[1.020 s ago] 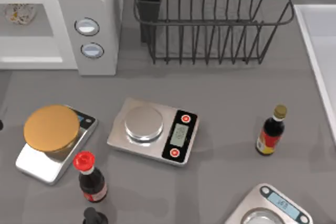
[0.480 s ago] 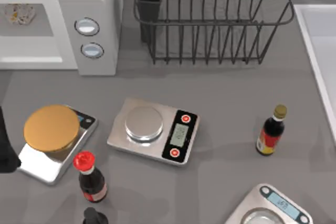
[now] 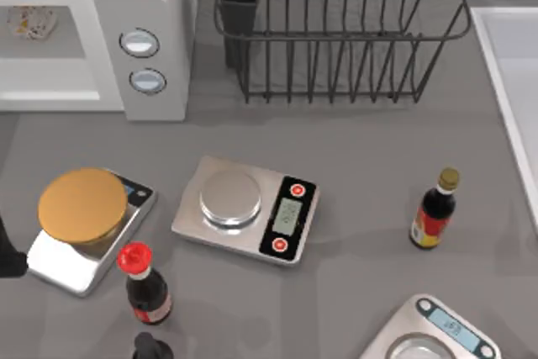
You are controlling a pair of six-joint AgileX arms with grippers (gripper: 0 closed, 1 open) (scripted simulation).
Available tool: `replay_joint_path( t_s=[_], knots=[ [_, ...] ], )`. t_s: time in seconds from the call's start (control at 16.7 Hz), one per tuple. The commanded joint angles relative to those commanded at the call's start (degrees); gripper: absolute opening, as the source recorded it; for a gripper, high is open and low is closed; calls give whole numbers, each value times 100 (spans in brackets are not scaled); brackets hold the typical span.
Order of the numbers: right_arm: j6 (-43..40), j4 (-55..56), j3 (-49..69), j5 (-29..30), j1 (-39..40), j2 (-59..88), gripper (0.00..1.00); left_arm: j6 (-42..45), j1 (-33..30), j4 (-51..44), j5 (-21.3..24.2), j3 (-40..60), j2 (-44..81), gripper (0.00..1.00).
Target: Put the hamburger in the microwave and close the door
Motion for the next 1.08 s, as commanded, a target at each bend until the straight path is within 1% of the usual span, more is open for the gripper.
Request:
replay_joint_path(
  t_s=[0.48, 0.54, 1.08],
  knots=[
    [0, 0, 0, 0, 0, 0, 100, 0, 0, 0, 0, 0, 0, 2],
    [0, 0, 0, 0, 0, 0, 100, 0, 0, 0, 0, 0, 0, 0],
    [0, 0, 0, 0, 0, 0, 100, 0, -18, -5, -18, 2, -5, 0]
  ],
)
